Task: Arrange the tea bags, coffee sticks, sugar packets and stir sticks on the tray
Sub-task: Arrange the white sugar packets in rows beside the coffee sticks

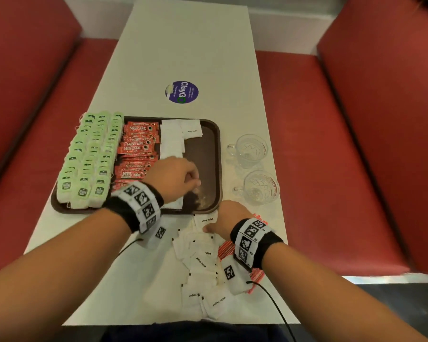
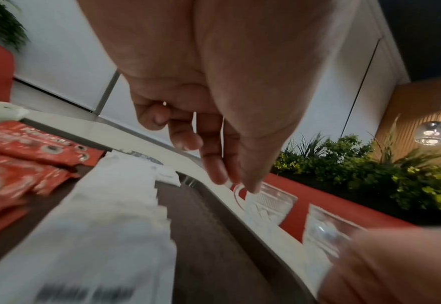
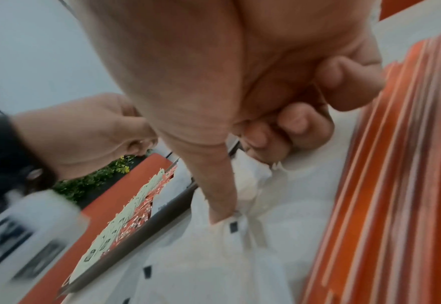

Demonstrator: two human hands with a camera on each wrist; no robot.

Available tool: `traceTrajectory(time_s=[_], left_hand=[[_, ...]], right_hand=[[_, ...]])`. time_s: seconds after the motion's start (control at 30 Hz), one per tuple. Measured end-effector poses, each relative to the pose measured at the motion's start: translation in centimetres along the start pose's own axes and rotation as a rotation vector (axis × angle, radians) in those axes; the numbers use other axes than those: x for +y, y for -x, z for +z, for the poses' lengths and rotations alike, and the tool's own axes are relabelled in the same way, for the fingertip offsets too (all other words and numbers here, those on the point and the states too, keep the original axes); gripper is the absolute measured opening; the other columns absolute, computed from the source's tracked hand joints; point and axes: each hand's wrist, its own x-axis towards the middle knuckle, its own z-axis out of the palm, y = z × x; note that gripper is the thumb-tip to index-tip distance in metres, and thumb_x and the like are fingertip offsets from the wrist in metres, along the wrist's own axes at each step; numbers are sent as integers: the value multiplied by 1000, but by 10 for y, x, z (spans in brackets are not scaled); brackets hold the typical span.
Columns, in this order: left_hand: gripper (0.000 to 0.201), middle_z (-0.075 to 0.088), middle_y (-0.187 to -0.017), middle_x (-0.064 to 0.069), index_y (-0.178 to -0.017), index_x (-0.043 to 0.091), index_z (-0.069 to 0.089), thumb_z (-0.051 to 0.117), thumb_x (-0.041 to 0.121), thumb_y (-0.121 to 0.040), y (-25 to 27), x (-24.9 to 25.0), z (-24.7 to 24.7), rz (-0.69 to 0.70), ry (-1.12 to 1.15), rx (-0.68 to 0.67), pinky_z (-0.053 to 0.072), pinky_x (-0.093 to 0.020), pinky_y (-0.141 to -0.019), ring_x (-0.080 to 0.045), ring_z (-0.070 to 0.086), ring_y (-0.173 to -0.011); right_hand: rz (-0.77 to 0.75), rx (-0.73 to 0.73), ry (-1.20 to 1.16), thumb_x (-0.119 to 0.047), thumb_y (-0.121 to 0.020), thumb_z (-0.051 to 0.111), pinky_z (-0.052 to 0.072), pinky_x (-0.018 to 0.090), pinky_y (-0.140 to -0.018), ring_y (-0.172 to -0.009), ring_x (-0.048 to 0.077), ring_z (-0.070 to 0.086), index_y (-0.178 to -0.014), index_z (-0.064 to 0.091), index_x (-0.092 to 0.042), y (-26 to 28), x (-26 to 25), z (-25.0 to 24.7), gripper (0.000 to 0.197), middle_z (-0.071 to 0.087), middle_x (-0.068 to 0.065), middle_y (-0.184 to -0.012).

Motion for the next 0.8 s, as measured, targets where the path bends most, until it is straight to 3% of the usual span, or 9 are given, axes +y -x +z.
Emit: traceTrajectory(time_s=[0.13,0.27,0.43,0.53,0.6,0.7,0.77,0.8], left_hand=[[10,65,-91,16,-92,33,68,65,42,-90,34,5,23,0,-41,-121,47,-26,-77,-6,59,-89],[18,69,-95,14,-95,32,71,64,47,-89,54,15,37,-15,-78,-197,51,-27,-78,-7,62,-87],[26,67,-100,13,-103,31,69,68,50,-85,70,30,46,-19,-54,-246,52,-31,-86,-9,61,-94],[30,65,-102,13,-107,31,67,66,53,-86,75,34,51,-47,-37,-199,51,-30,-86,-9,61,-96],[35,64,-104,13,-111,31,64,64,56,-87,76,35,52,-55,20,-105,51,-30,-86,-8,62,-97],[42,64,-113,15,-123,31,59,72,44,-85,77,42,43,-20,202,-10,51,-23,-90,-2,62,-102],[40,64,-101,17,-122,32,61,75,34,-85,77,48,34,12,256,-18,42,-8,-77,3,58,-89],[35,62,-90,16,-118,32,63,75,31,-85,77,50,31,24,259,-21,38,-6,-69,3,56,-80]], right_hand=[[6,-9,3,-44,-78,80,51,32,-72,-83,23,62,-99,60,-11,-11,2,0,44,64,4,-94],[-33,-26,12,-36,-85,73,45,29,-64,-78,22,59,-74,51,-16,-11,7,-3,32,58,3,-83],[-104,-25,-53,-20,-89,61,40,26,-58,-75,23,53,-80,57,-9,10,13,-9,14,54,7,-77],[-137,29,-213,-21,-84,62,42,30,-61,-67,25,53,-68,49,-14,19,16,-10,22,47,4,-66],[-187,80,-318,-20,-81,64,46,30,-60,-68,30,66,-65,47,-17,24,19,-11,24,51,4,-66],[-300,118,-386,-14,-81,66,51,27,-56,-67,20,73,-68,50,-16,35,21,-14,20,59,5,-69],[-370,158,-397,-11,-80,67,53,29,-58,-65,20,71,-70,53,-15,40,20,-16,18,59,4,-69],[-392,190,-398,-10,-79,67,53,31,-59,-62,20,67,-71,54,-14,41,20,-17,16,58,2,-68]])
